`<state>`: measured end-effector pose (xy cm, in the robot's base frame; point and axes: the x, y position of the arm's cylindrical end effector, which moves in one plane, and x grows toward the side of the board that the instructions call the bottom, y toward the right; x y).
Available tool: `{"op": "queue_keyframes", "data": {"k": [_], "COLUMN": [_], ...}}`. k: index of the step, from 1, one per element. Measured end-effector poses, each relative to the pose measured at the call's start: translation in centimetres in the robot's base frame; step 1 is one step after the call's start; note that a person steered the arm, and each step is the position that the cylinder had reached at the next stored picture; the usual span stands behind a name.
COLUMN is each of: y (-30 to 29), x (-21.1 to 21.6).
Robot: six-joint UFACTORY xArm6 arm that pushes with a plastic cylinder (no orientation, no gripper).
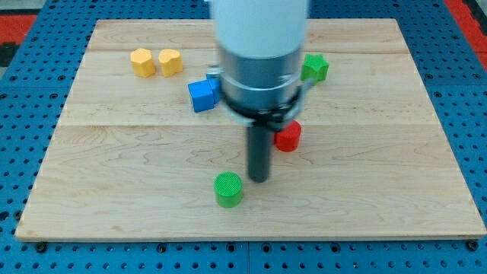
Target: Nudge the green star a bit left
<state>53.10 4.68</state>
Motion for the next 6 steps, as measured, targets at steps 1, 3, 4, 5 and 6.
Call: {"op": "queue_keyframes", "data": {"k": [1, 3, 4, 5, 6], "y": [10.7, 20.2, 22.5, 17.6, 12.3], "x": [-2.4, -15.7, -22.7, -24.3, -21.1]}}
